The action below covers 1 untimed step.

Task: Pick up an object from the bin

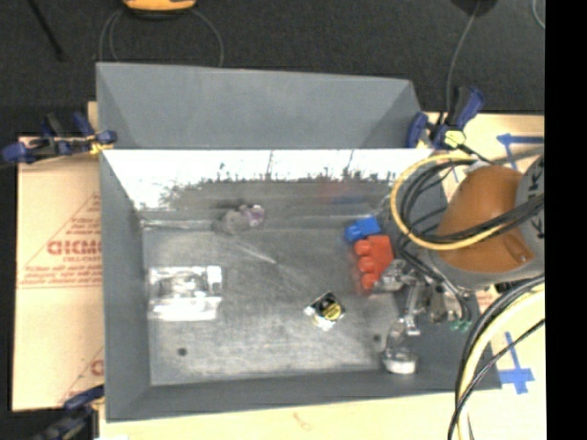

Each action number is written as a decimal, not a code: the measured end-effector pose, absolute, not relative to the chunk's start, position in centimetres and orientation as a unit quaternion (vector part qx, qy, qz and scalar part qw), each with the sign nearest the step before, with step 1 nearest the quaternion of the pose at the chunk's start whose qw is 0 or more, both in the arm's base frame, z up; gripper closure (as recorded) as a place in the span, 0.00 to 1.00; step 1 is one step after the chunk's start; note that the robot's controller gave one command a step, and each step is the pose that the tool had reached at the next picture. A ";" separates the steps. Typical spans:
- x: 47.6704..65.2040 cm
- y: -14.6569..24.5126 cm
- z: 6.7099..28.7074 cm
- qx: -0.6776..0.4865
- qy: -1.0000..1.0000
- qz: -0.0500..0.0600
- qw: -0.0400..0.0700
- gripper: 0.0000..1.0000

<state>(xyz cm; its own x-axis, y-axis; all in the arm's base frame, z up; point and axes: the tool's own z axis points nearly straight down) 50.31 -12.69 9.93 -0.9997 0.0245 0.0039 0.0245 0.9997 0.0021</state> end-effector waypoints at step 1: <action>51.3 -5.8 7.4 0.137 -0.991 0.003 -0.005 0.00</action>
Offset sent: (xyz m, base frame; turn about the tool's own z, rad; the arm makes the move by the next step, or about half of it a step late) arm 0.0061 0.0720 -0.0292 -0.3025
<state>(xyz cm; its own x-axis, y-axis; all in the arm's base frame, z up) 51.27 -5.82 7.41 -0.9624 -0.2717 -0.0088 -0.2716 0.9624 -0.0080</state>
